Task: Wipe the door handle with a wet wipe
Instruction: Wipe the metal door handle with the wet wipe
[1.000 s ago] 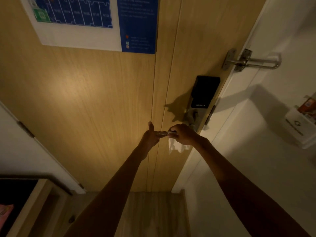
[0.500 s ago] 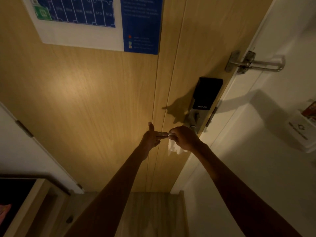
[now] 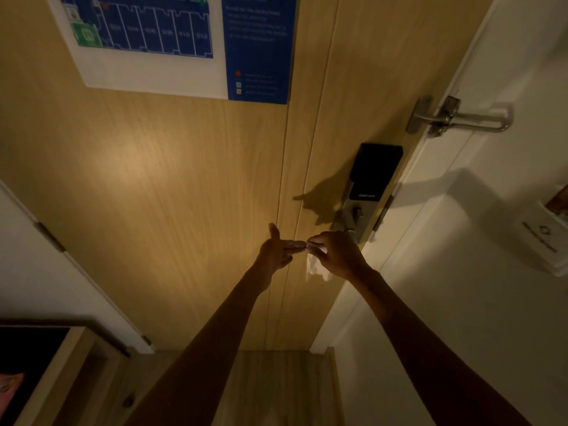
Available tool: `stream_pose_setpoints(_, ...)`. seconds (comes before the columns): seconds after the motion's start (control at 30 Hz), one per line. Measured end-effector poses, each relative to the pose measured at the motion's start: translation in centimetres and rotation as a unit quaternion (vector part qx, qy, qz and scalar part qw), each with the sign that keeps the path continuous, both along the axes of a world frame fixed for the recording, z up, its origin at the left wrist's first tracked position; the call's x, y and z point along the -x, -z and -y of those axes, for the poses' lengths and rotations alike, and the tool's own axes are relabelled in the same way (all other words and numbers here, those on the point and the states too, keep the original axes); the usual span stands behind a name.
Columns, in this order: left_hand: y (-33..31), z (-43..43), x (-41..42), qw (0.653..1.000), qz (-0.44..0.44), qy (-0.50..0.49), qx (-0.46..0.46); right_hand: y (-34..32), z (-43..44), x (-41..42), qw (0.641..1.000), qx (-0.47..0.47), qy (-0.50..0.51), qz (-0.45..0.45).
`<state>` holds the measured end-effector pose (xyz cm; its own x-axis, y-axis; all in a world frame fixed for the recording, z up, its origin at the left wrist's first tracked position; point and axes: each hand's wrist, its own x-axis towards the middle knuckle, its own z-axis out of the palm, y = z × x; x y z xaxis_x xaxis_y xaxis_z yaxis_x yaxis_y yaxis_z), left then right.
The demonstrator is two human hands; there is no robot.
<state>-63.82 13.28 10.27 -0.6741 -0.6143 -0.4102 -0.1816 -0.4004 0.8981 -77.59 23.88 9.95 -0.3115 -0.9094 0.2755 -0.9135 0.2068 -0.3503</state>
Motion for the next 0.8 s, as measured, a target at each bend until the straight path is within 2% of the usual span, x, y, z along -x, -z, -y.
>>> stream_pose_setpoints(0.3,0.2,0.0,-0.2,1.000,-0.007,0.004,-0.007,0.2,-0.1,-1.3,0.998,0.055,0.021,-0.013)
stream_pose_setpoints(0.5,0.1,0.1,-0.1,1.000,-0.019,0.006,-0.008,-1.7,1.2,1.0,0.993,-0.087,-0.025,0.072)
stream_pose_setpoints(0.57,0.3,0.2,-0.1,1.000,-0.018,0.002,-0.013,-1.7,1.4,1.1,0.990,-0.108,-0.023,0.084)
stream_pose_setpoints(0.63,0.5,0.2,0.1,1.000,-0.021,0.002,-0.009,-1.1,1.3,0.7,0.992,-0.104,-0.005,0.066)
stream_pose_setpoints(0.8,0.5,0.1,-0.1,0.999,-0.037,0.005,0.000,-0.3,0.9,-0.2,0.996,-0.075,0.011,-0.045)
